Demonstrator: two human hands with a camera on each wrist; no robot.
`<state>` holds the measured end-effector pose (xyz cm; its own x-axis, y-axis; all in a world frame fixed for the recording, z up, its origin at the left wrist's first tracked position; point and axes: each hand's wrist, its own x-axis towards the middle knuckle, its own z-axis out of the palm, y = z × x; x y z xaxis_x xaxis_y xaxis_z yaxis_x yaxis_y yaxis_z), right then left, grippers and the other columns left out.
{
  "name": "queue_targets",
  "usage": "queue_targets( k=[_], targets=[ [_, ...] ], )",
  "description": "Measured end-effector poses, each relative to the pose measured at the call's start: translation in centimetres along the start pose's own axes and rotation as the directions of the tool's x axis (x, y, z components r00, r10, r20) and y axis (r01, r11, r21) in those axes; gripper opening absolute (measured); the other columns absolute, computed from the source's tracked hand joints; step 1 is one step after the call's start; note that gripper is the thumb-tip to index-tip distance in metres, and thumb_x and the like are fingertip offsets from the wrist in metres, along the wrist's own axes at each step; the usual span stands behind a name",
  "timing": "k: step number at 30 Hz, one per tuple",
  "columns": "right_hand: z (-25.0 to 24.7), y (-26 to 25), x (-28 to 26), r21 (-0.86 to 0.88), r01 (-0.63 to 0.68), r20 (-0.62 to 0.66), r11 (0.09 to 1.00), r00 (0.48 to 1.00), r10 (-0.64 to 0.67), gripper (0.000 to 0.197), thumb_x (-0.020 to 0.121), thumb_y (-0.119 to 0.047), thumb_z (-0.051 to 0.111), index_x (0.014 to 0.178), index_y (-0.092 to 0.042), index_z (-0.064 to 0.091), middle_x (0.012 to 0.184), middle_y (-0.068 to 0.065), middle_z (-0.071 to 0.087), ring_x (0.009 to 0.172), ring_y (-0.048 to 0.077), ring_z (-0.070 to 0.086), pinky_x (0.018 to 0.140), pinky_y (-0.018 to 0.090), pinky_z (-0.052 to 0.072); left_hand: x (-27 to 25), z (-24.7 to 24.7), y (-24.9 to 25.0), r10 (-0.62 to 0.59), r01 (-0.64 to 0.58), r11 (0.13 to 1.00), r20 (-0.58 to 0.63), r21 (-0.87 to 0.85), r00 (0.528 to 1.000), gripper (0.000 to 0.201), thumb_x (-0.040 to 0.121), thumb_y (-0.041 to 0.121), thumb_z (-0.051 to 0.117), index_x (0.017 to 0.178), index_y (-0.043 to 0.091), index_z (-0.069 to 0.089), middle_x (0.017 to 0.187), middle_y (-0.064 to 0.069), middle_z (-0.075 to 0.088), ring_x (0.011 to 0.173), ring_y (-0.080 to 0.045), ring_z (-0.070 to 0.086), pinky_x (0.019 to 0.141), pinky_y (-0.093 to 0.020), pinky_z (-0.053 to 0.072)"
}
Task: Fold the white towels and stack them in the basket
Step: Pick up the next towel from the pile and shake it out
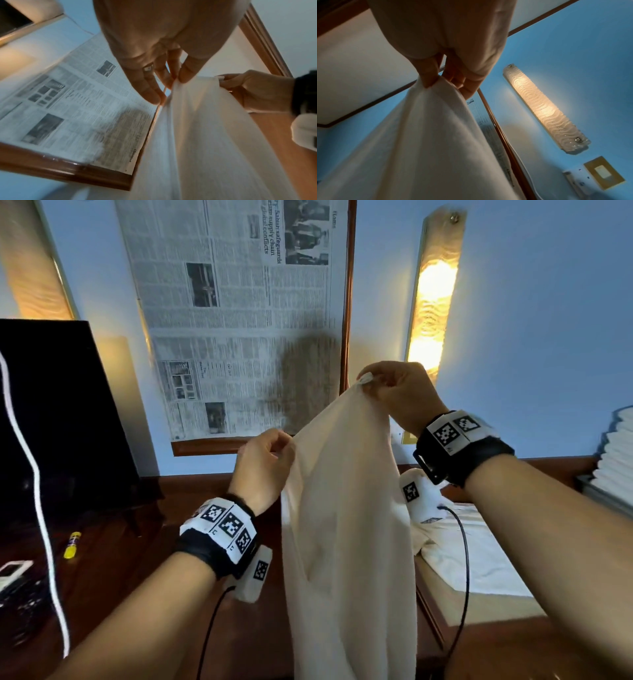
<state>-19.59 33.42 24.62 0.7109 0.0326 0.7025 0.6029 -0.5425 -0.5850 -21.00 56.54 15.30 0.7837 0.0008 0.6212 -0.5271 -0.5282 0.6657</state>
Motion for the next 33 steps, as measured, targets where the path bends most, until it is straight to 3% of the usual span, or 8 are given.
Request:
queue_targets(
  k=[4, 8, 10, 12, 18, 23, 29, 33],
  targets=[
    [0.8, 0.1, 0.5, -0.089, 0.018, -0.012, 0.996, 1.0, -0.019, 0.024, 0.095, -0.008, 0.058, 0.089, -0.028, 0.07, 0.089, -0.006, 0.067, 0.092, 0.018, 0.062, 0.082, 0.034, 0.054, -2.2, 2.1, 0.5, 0.13, -0.125, 0.987, -0.037, 0.103, 0.991, 0.012, 0.098, 0.022, 0.057, 0.087, 0.021, 0.062, 0.083, 0.007, 0.064, 0.071, -0.011, 0.053, 0.064, -0.025, 0.039],
    [2.3, 0.0, 0.4, -0.178, 0.0, 0.021, 0.984, 1.0, 0.003, 0.018, 0.095, -0.013, 0.057, 0.092, -0.022, 0.072, 0.094, 0.0, 0.07, 0.092, 0.016, 0.061, 0.083, 0.029, 0.05, -4.9, 4.6, -0.2, 0.241, -0.225, 0.958, -0.071, 0.178, 0.968, 0.006, 0.096, 0.014, 0.059, 0.098, 0.018, 0.063, 0.078, 0.012, 0.051, 0.061, -0.006, 0.041, 0.056, -0.01, 0.027],
    [3.1, -0.4, 0.3, -0.216, 0.023, 0.04, 0.976, 0.999, -0.014, 0.018, 0.094, -0.011, 0.056, 0.096, -0.016, 0.073, 0.094, 0.001, 0.07, 0.091, 0.016, 0.062, 0.086, 0.03, 0.05, -5.8, 5.3, -0.6, 0.226, -0.212, 0.965, -0.077, 0.151, 0.971, 0.02, 0.096, 0.013, 0.058, 0.115, 0.017, 0.062, 0.083, 0.012, 0.054, 0.059, -0.001, 0.046, 0.062, -0.005, 0.036],
    [3.7, -1.0, 0.4, -0.236, 0.045, 0.048, 0.971, 0.998, -0.034, 0.018, 0.094, -0.01, 0.056, 0.098, -0.013, 0.074, 0.093, 0.0, 0.069, 0.089, 0.015, 0.061, 0.085, 0.029, 0.052, -6.2, 5.8, -0.9, 0.259, -0.251, 0.958, -0.042, 0.136, 0.965, 0.025, 0.098, 0.016, 0.052, 0.122, 0.018, 0.058, 0.095, 0.005, 0.062, 0.065, -0.003, 0.055, 0.064, -0.011, 0.047],
    [4.5, -2.1, 0.8, -0.223, 0.101, 0.055, 0.969, 0.994, -0.091, 0.017, 0.092, -0.009, 0.059, 0.094, -0.011, 0.076, 0.087, 0.0, 0.071, 0.084, 0.013, 0.064, 0.075, 0.015, 0.048, -6.1, 6.9, -1.5, 0.229, -0.23, 0.962, 0.027, 0.144, 0.973, 0.037, 0.096, 0.035, 0.034, 0.11, 0.015, 0.063, 0.1, 0.003, 0.055, 0.071, -0.011, 0.056, 0.066, -0.019, 0.05],
    [4.2, -2.4, 1.6, -0.239, 0.112, 0.035, 0.965, 0.994, -0.107, 0.016, 0.092, -0.01, 0.059, 0.094, -0.011, 0.075, 0.087, -0.003, 0.069, 0.085, 0.013, 0.063, 0.084, 0.029, 0.054, -6.3, 7.3, -2.2, 0.203, -0.185, 0.951, -0.049, 0.246, 0.978, 0.022, 0.094, 0.034, 0.044, 0.098, 0.019, 0.059, 0.091, 0.001, 0.055, 0.069, -0.018, 0.058, 0.053, -0.033, 0.055],
    [3.5, -2.0, 2.0, -0.247, 0.112, 0.031, 0.962, 0.994, -0.108, 0.017, 0.093, -0.009, 0.058, 0.094, -0.012, 0.075, 0.086, -0.006, 0.066, 0.083, 0.01, 0.059, 0.083, 0.024, 0.048, -5.7, 8.5, -1.8, 0.136, -0.104, 0.921, -0.061, 0.375, 0.989, 0.046, 0.086, 0.058, 0.044, 0.104, 0.021, 0.064, 0.096, 0.0, 0.064, 0.074, -0.023, 0.065, 0.052, -0.035, 0.053],
    [2.4, -0.8, 2.2, -0.26, 0.11, 0.026, 0.959, 0.994, -0.107, 0.018, 0.092, -0.008, 0.058, 0.094, -0.01, 0.076, 0.087, -0.003, 0.068, 0.084, 0.012, 0.06, 0.083, 0.024, 0.048, -5.2, 9.8, -1.7, 0.108, -0.08, 0.911, -0.046, 0.405, 0.993, 0.039, 0.088, 0.052, 0.045, 0.096, 0.02, 0.066, 0.09, 0.002, 0.065, 0.066, -0.023, 0.065, 0.048, -0.032, 0.05]
  ],
)
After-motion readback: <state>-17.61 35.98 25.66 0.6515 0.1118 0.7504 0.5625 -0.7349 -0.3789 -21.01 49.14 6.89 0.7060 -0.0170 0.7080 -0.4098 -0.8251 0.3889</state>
